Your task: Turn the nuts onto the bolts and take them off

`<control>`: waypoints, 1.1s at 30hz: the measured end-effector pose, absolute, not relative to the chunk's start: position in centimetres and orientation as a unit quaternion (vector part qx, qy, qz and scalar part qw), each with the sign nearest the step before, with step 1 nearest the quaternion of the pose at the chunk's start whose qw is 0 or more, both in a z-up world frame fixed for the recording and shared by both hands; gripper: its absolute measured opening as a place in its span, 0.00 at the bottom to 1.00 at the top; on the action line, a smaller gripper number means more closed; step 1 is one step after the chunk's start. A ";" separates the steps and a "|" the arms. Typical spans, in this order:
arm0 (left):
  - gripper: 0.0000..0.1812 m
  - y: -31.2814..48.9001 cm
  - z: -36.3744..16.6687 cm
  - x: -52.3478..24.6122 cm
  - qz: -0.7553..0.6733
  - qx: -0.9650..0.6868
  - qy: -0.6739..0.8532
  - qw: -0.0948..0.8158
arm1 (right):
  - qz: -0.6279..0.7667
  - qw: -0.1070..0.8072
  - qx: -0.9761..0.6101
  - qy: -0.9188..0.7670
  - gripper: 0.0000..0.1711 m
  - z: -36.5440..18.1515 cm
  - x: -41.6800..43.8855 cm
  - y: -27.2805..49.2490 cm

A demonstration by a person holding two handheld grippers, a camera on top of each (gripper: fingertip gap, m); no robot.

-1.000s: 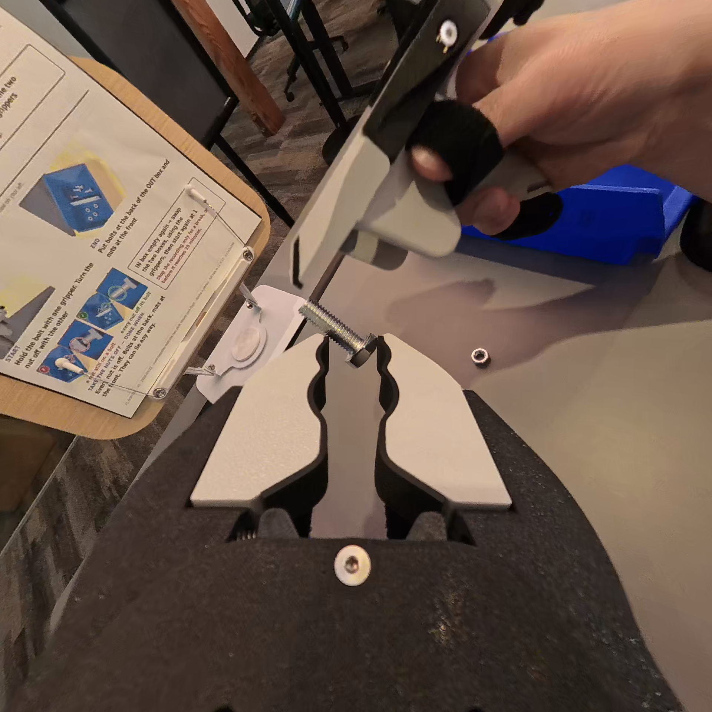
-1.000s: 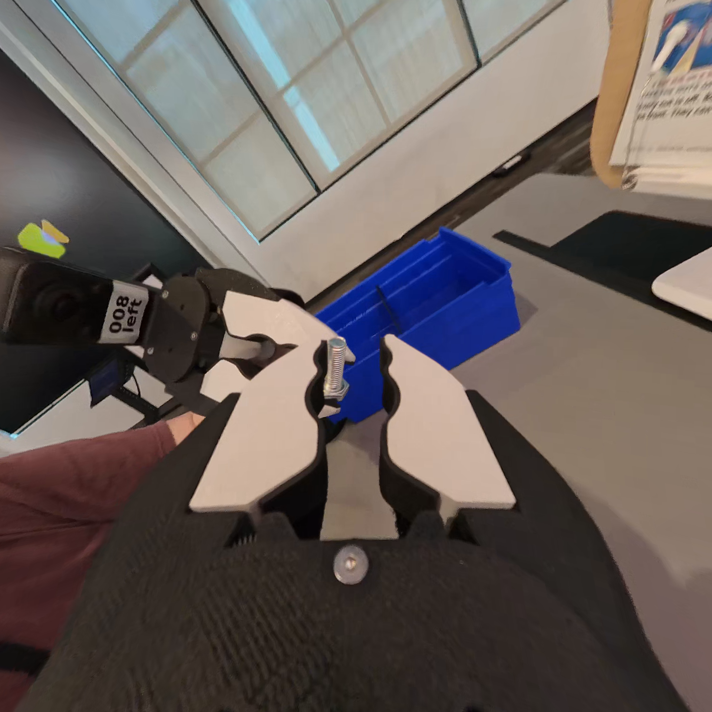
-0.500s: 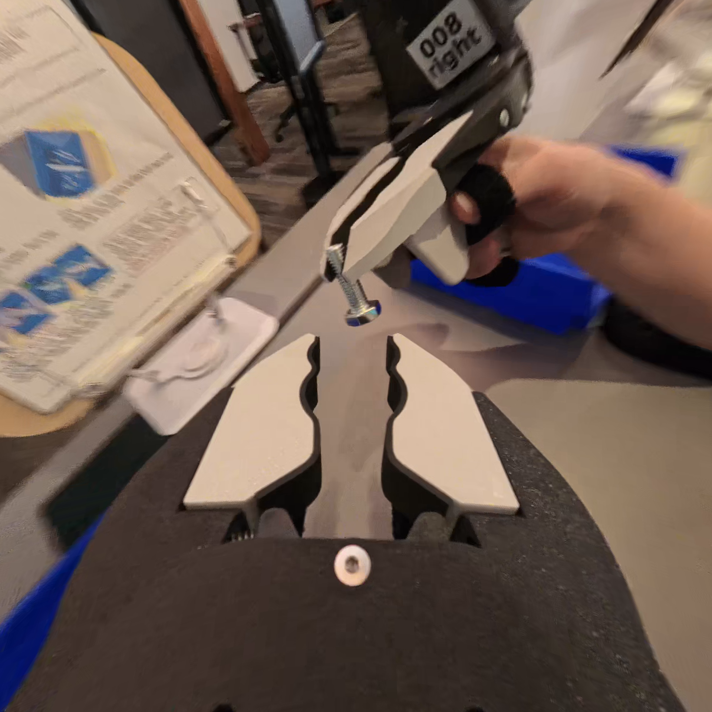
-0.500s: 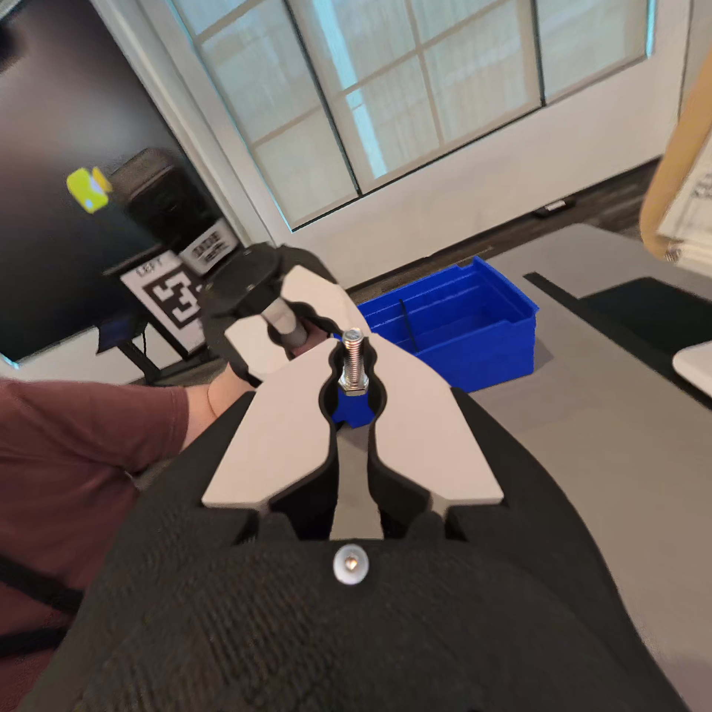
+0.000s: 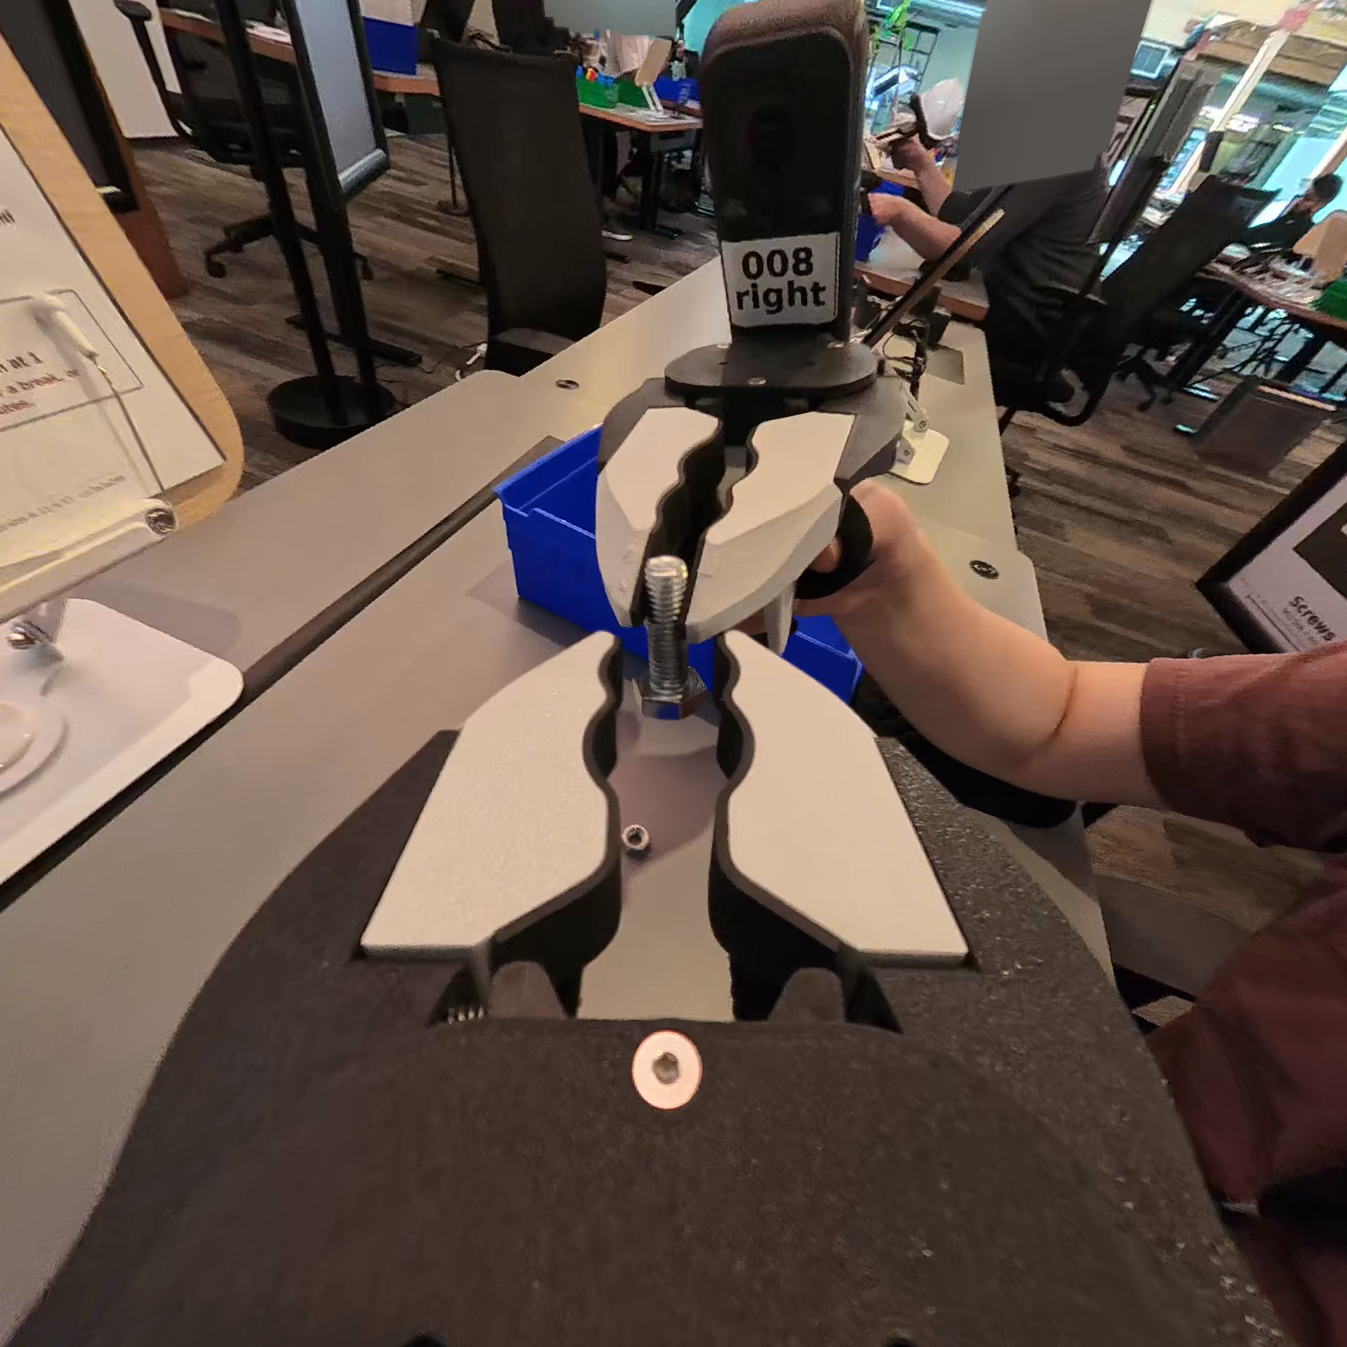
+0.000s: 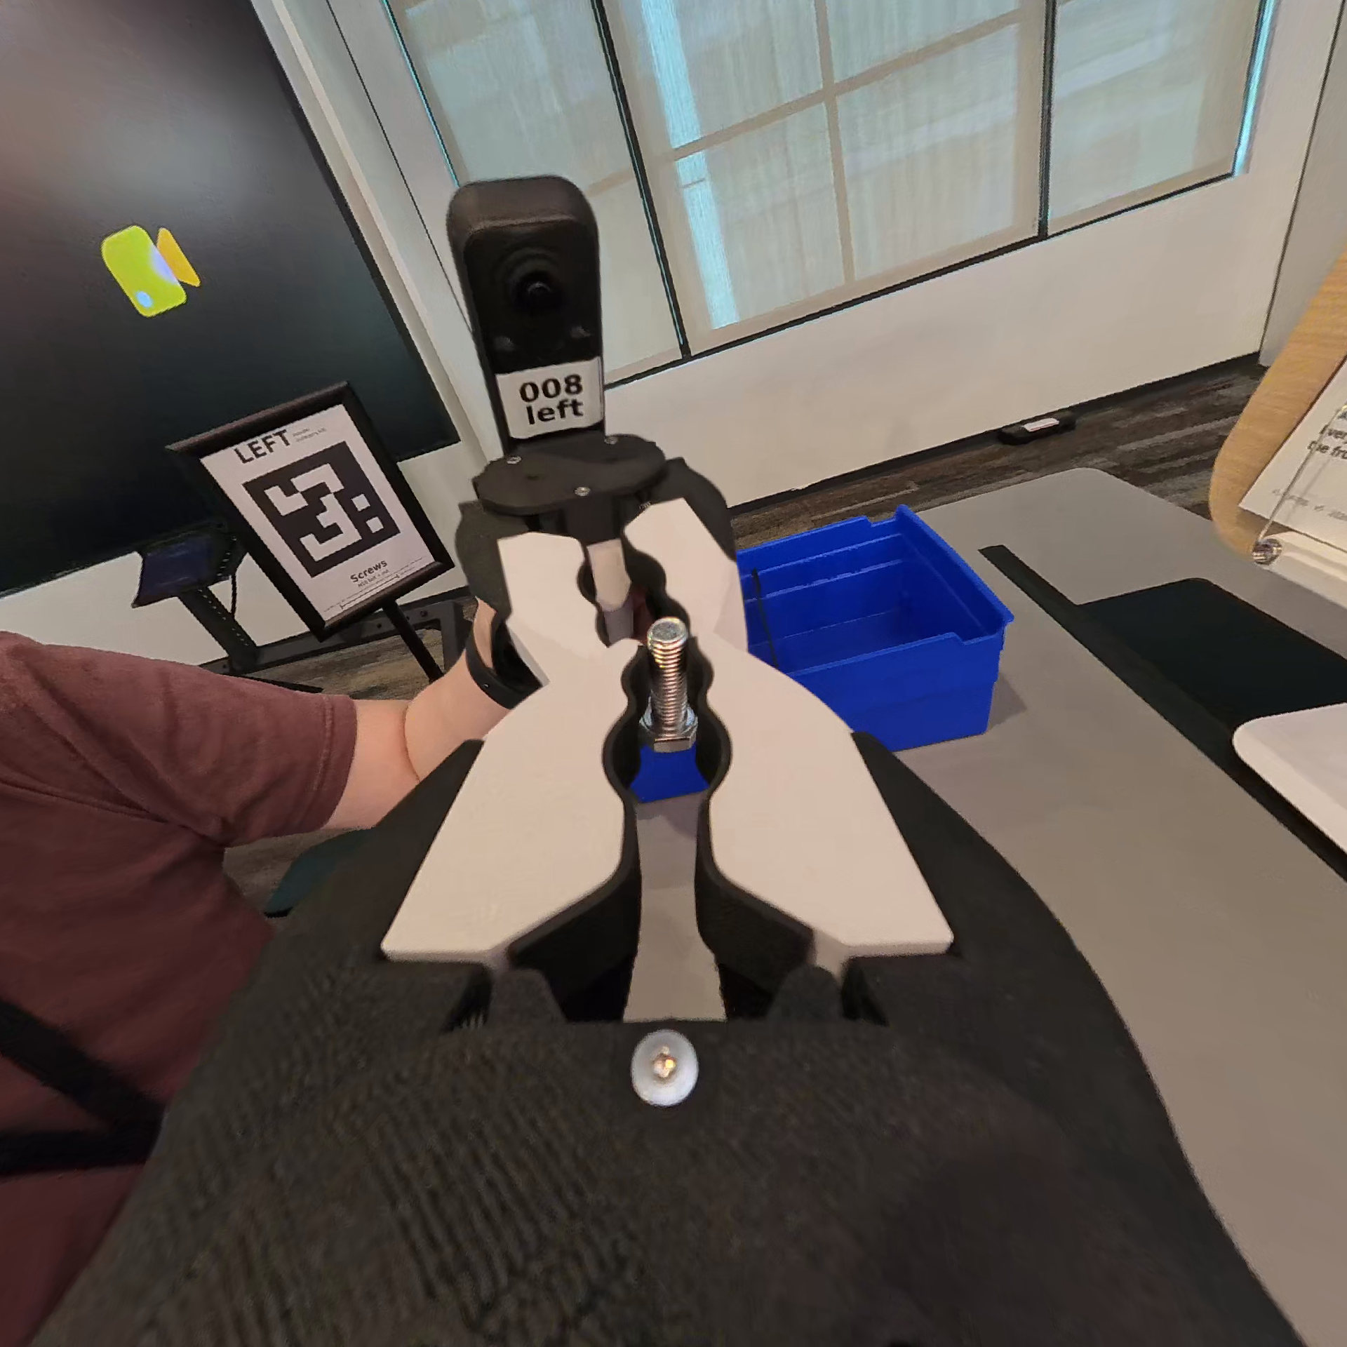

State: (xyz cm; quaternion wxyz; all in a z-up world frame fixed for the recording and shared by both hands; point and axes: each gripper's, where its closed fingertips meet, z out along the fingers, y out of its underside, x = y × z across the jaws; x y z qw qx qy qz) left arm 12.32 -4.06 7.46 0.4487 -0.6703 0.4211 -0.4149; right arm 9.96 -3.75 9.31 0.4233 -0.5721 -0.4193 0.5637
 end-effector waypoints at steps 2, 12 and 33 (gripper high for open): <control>0.11 -3.9 7.0 12.4 -0.421 -0.671 0.421 0.442 | 0.566 0.419 -0.576 -0.415 0.06 9.2 10.0 -3.6; 0.05 -4.2 6.1 12.2 -0.474 -0.662 0.416 0.405 | 0.583 0.380 -0.591 -0.409 0.06 8.2 9.3 -3.6; 0.05 -4.7 8.7 7.8 -0.439 -0.662 0.411 0.448 | 0.192 0.246 -0.747 -0.586 0.11 -3.1 17.3 -3.8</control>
